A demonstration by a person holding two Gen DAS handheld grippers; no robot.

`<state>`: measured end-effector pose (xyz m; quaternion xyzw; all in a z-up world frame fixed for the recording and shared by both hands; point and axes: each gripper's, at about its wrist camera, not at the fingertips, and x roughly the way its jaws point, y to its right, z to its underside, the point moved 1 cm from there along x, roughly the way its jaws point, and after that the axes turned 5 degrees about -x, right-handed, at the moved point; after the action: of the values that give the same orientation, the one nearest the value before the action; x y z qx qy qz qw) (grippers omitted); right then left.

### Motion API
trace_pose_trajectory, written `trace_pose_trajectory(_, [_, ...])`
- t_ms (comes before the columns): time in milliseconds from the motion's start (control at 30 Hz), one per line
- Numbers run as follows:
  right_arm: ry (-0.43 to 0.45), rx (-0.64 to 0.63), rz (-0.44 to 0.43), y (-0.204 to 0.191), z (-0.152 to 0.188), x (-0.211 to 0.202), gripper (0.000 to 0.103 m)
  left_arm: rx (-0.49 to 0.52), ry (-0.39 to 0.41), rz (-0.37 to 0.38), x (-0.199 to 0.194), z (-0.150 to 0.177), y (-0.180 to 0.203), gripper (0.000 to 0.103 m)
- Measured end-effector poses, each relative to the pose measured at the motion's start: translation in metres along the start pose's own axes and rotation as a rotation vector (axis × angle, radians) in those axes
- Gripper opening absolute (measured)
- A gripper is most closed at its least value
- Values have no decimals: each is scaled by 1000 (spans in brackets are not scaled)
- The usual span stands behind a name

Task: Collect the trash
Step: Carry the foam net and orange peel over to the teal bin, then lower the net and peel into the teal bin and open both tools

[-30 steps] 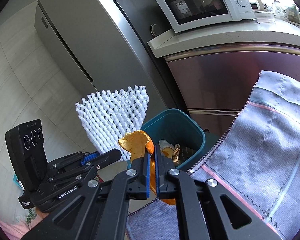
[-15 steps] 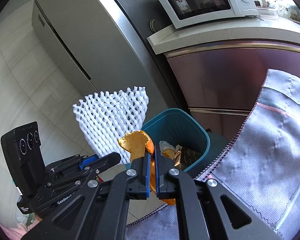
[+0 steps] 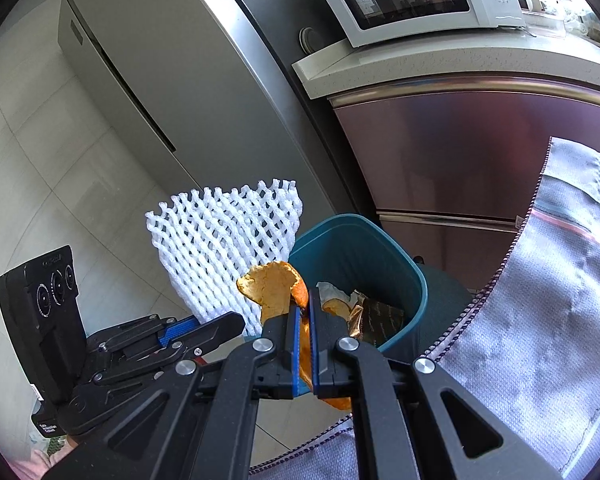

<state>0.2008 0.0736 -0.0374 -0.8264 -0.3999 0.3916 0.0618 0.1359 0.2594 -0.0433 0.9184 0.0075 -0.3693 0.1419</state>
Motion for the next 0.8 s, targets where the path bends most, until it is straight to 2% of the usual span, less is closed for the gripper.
trace_pose_trajectory(800, [-25, 8, 17, 2, -7, 15, 3, -11, -25, -11, 20, 3, -7, 13])
